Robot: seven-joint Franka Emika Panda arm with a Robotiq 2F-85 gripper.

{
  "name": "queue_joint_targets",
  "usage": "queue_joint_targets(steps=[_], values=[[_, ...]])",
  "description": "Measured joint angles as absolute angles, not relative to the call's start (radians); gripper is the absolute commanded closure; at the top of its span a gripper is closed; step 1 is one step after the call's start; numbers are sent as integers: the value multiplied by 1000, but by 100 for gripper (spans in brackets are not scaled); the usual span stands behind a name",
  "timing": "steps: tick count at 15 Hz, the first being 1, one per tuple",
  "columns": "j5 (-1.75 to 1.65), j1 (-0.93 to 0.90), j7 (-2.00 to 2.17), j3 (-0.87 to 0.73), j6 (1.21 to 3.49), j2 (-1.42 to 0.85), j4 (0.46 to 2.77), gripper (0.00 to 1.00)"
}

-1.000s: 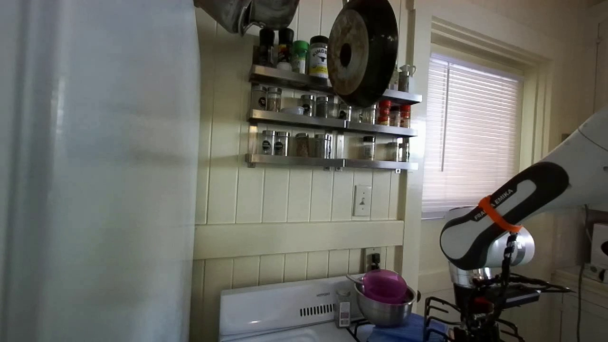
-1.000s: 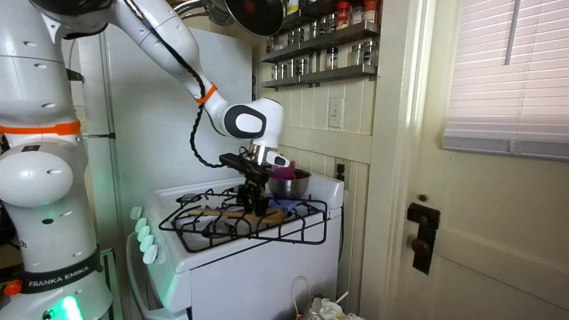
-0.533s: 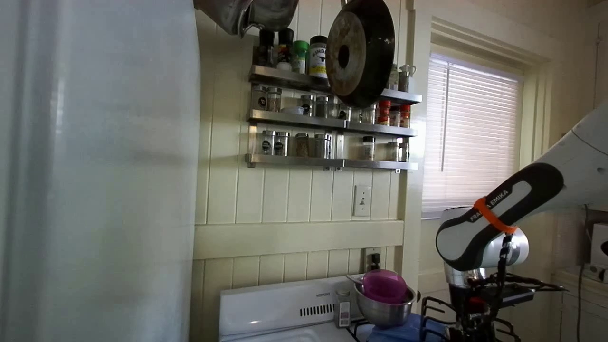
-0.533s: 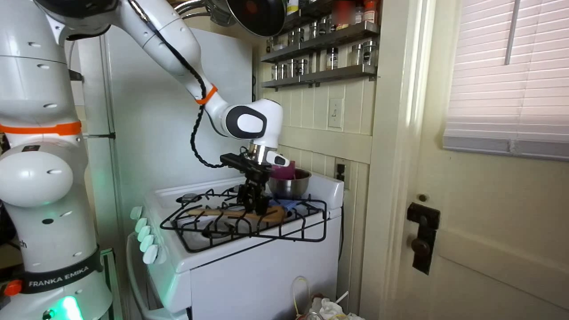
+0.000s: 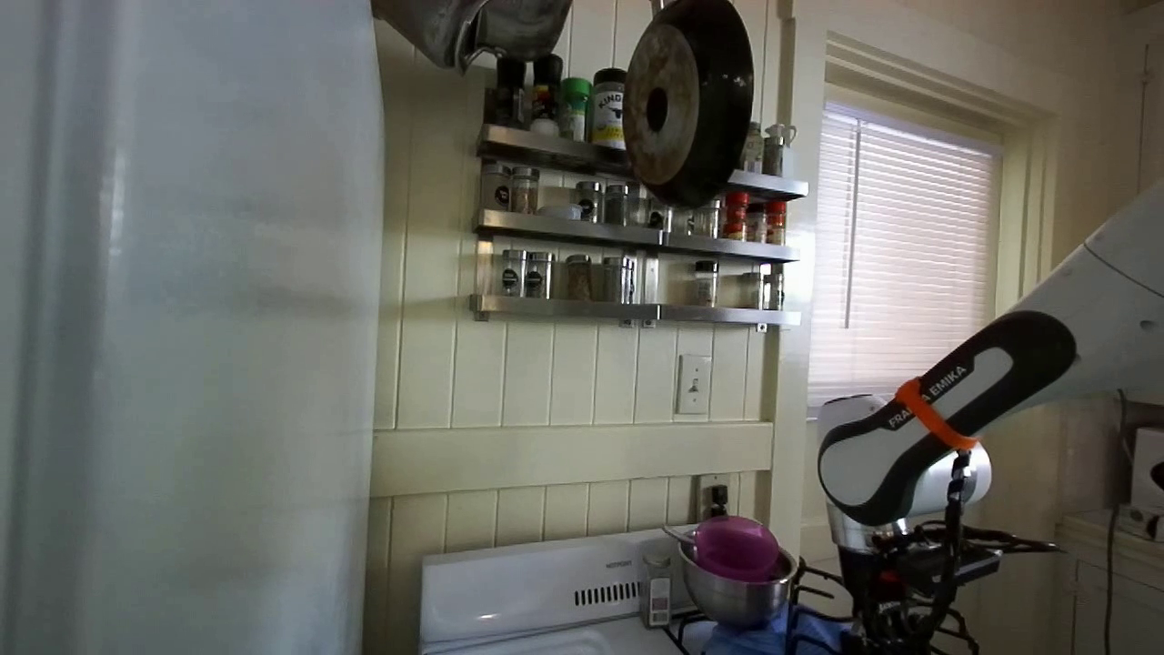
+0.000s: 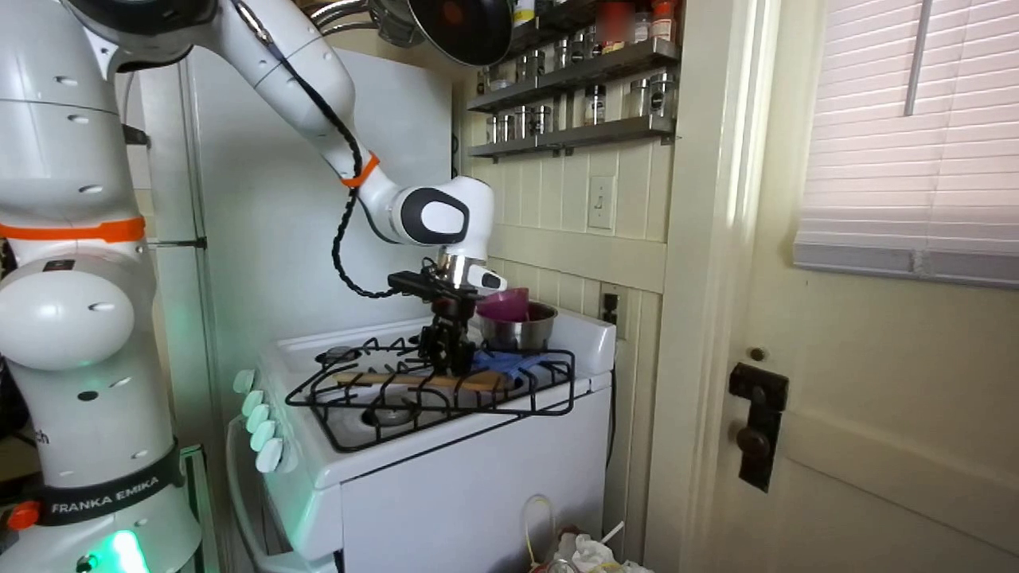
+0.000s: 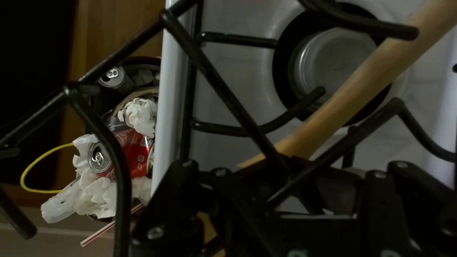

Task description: Move the black grating on the left to the right.

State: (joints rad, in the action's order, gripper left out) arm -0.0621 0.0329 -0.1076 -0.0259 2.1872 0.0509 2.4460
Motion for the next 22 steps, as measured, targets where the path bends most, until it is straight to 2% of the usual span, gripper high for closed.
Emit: queue_joint_targets(steps=[5,6,8,17,22], values=[[-69,25,-71,-14,2175,51,2446,100],[-69,25,-68,-14,2175,51,2446,75],[-69,25,-64,-14,2175,50,2446,68],[-68,25,-59,-14,2128,80,2424,0],[-68,25,-52,-15,2109,95,2418,0]])
